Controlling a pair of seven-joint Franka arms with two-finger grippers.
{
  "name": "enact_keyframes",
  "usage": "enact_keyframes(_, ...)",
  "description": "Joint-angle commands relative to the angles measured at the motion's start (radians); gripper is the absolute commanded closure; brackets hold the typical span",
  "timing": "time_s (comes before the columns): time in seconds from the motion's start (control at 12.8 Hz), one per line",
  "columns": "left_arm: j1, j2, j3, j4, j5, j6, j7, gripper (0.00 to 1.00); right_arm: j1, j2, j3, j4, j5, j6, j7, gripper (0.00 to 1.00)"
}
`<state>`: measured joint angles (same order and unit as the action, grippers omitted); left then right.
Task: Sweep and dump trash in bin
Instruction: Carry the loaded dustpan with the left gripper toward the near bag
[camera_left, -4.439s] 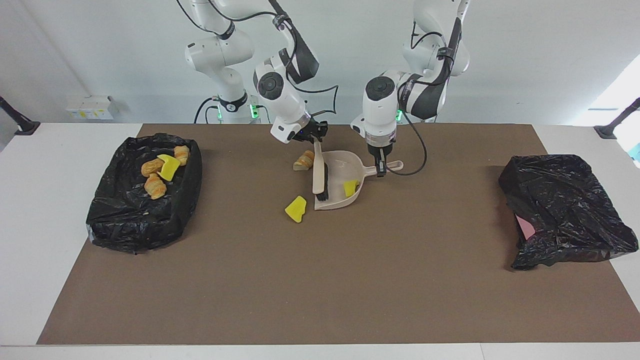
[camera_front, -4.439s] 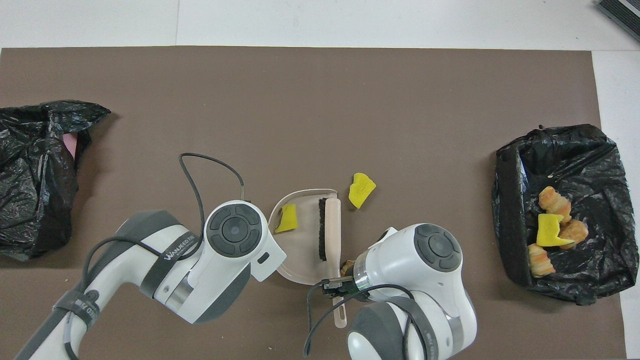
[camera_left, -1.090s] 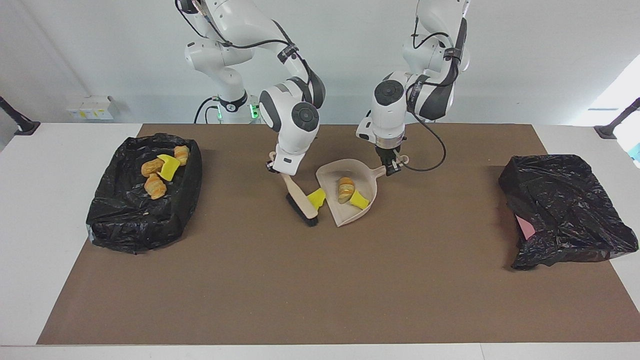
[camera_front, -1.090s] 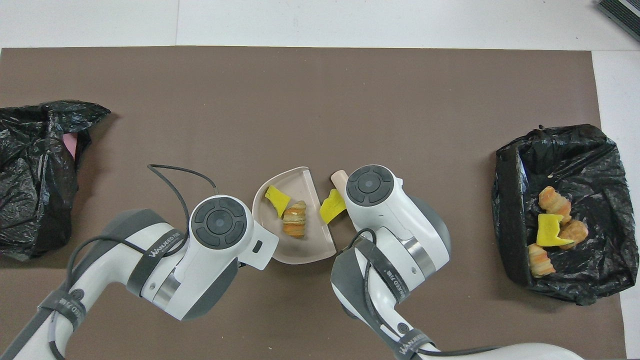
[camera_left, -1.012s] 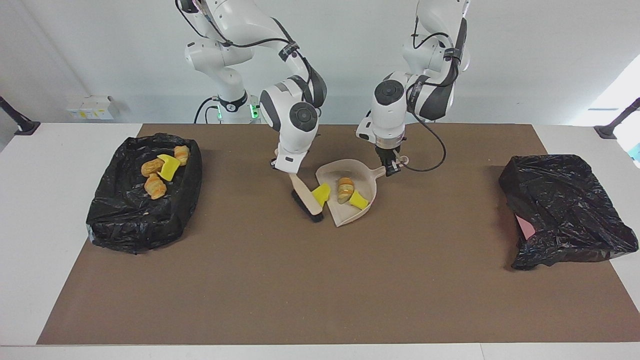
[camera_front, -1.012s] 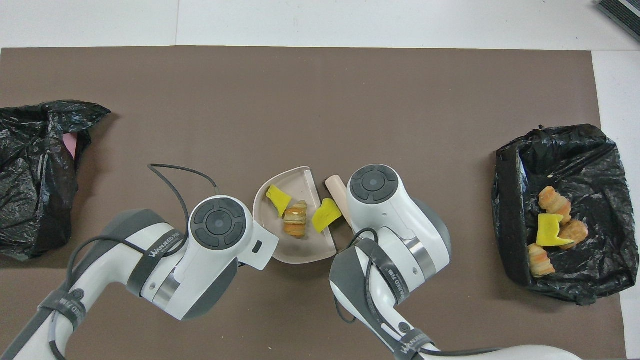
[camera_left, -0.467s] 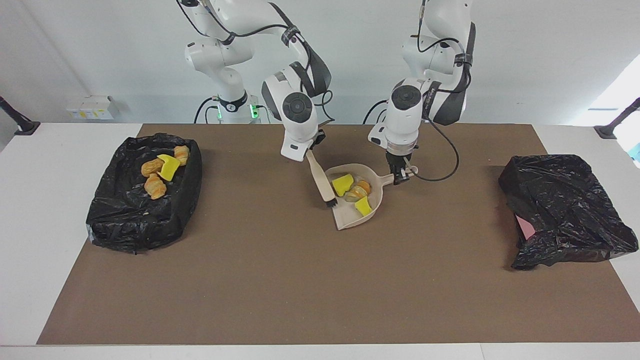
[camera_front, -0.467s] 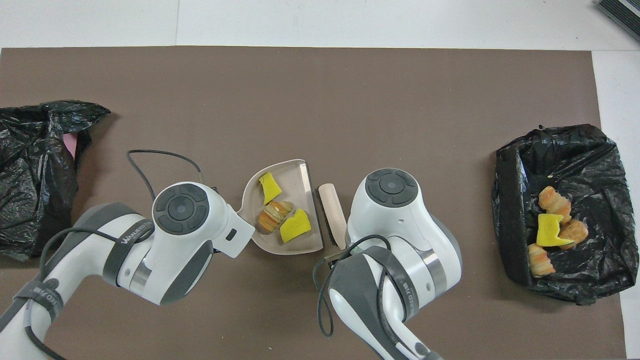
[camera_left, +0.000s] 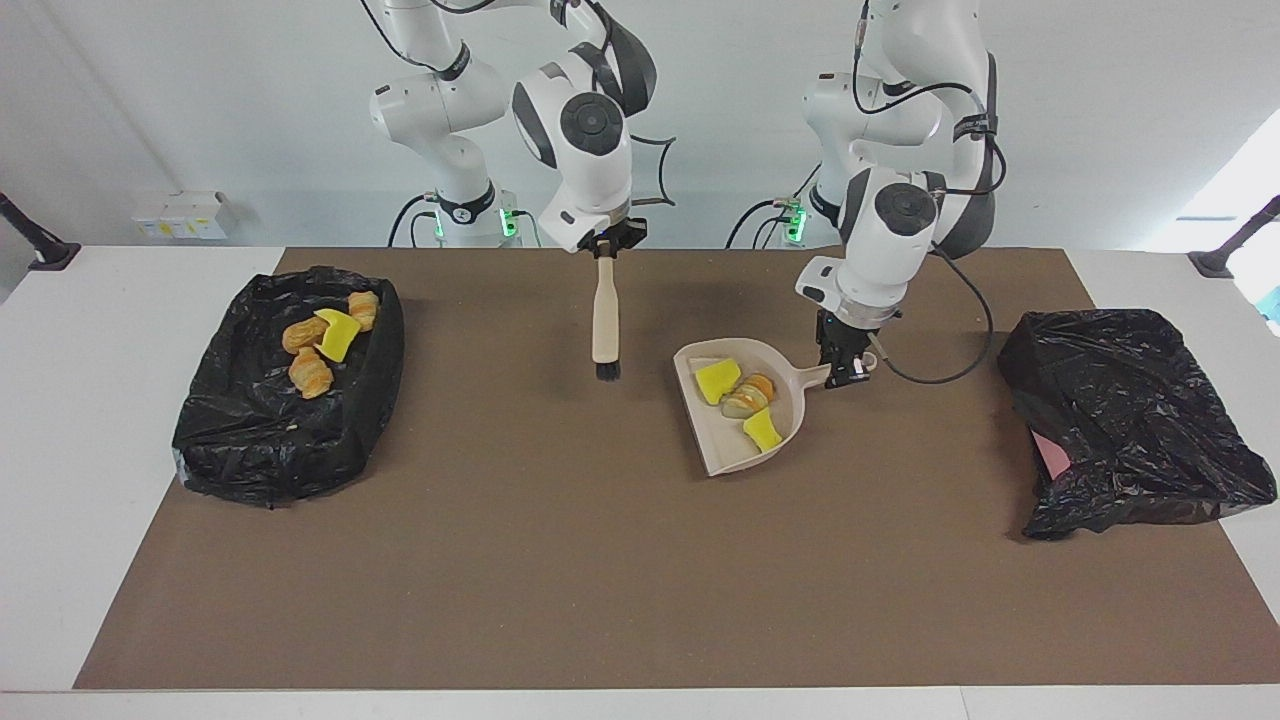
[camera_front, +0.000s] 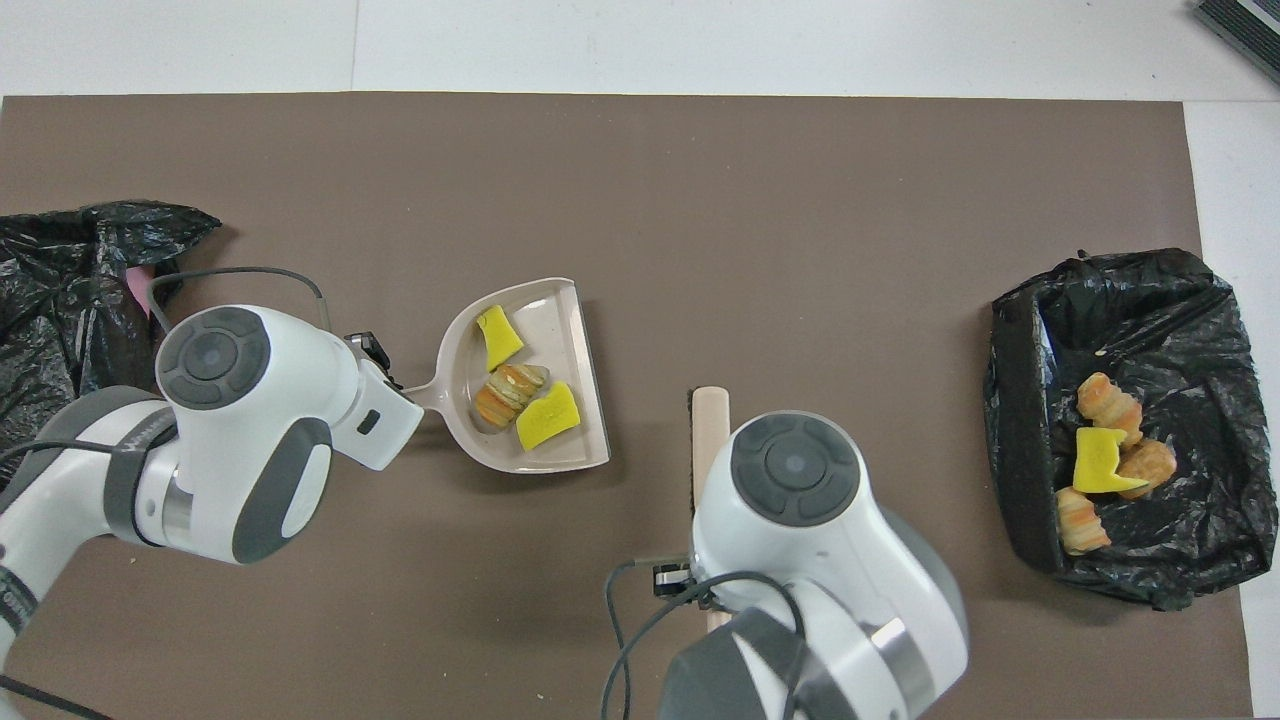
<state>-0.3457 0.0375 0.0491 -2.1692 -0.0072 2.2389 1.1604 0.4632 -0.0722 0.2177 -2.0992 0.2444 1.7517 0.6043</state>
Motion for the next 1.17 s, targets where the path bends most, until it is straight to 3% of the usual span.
enact_keyframes(0.0,0.082,0.022,-0.009,0.109,-0.031,-0.083,0.106,1.00,0.073,-0.061,0.008,-0.126,0.036,0.072,0.087,1.00)
enact_keyframes(0.16,0.118,0.102,-0.008,0.307,-0.031,-0.248,0.120,1.00,0.144,-0.069,0.008,-0.204,0.038,0.138,0.112,1.00)
enact_keyframes(0.31,0.158,0.154,-0.008,0.458,-0.046,-0.349,0.128,1.00,0.149,-0.089,0.008,-0.238,0.038,0.146,0.121,1.00)
enact_keyframes(0.55,0.249,0.156,-0.008,0.520,-0.071,-0.413,0.175,1.00,0.161,-0.060,0.008,-0.255,0.038,0.153,0.103,1.00)
enact_keyframes(1.09,0.526,0.157,-0.003,0.560,-0.105,-0.466,0.615,1.00,0.193,-0.018,0.008,-0.274,0.067,0.253,0.098,0.97)
